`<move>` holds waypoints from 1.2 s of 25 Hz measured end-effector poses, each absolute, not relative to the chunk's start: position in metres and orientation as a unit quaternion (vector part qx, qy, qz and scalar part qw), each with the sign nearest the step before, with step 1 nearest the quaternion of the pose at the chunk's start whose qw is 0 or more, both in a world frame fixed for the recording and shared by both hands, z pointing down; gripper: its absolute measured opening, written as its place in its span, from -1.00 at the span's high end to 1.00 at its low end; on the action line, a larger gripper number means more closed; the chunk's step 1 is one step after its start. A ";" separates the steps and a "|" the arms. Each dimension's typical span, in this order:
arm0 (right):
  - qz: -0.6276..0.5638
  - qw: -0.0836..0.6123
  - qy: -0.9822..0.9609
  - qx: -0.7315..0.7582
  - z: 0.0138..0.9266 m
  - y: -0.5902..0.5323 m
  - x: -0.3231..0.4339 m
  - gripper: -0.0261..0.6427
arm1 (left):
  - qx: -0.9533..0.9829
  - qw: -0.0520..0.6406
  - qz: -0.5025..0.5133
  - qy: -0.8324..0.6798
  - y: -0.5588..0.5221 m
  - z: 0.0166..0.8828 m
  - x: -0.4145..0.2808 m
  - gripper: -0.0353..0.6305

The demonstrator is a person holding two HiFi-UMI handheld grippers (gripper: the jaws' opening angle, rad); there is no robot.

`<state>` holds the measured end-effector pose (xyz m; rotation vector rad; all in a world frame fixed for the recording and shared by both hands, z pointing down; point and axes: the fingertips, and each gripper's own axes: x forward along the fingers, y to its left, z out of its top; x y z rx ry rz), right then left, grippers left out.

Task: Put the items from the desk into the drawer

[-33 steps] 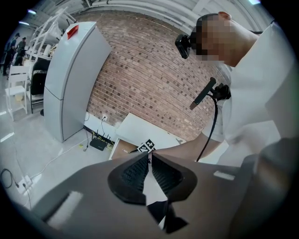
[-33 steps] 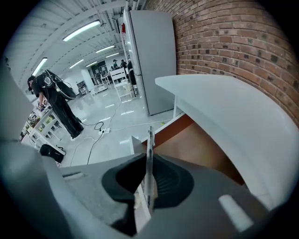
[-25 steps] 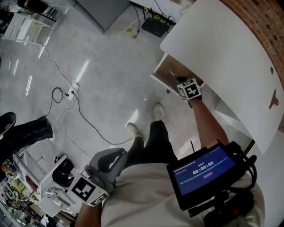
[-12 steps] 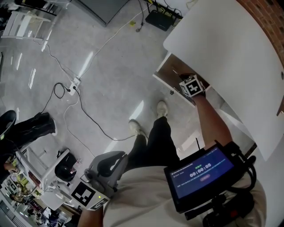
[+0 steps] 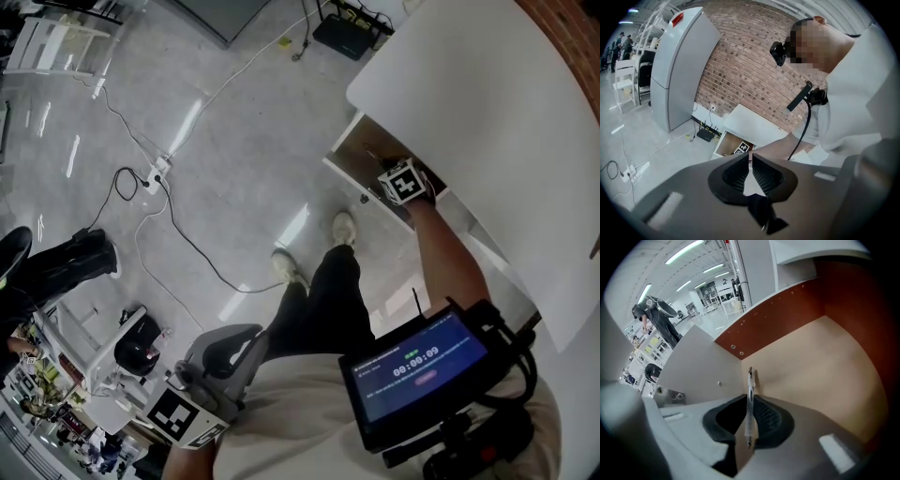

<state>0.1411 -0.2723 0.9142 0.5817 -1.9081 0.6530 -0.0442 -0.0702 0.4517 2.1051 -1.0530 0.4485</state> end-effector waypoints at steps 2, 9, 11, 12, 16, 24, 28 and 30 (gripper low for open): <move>0.269 0.506 -0.784 0.237 0.920 -0.270 0.144 0.78 | 0.818 0.364 0.175 -0.409 -0.070 0.453 -0.042 0.81; 0.281 0.526 -0.770 0.229 0.931 -0.261 0.152 0.75 | 0.817 0.370 0.171 -0.407 -0.073 0.455 -0.039 0.81; 0.283 0.528 -0.768 0.225 0.931 -0.260 0.153 0.73 | 0.818 0.371 0.169 -0.405 -0.074 0.455 -0.037 0.81; 0.282 0.527 -0.769 0.224 0.931 -0.259 0.153 0.72 | 0.819 0.371 0.168 -0.405 -0.074 0.455 -0.037 0.81; 0.273 0.530 -0.771 0.225 0.930 -0.258 0.155 0.72 | 0.820 0.372 0.167 -0.402 -0.074 0.458 -0.036 0.81; 0.271 0.519 -0.772 0.246 0.909 -0.259 0.154 0.77 | 0.829 0.364 0.155 -0.395 -0.077 0.448 -0.039 0.81; 0.269 0.505 -0.778 0.261 0.892 -0.262 0.153 0.82 | 0.836 0.357 0.147 -0.391 -0.080 0.442 -0.038 0.81; 0.264 0.502 -0.780 0.264 0.883 -0.261 0.151 0.90 | 0.839 0.355 0.142 -0.388 -0.082 0.439 -0.039 0.81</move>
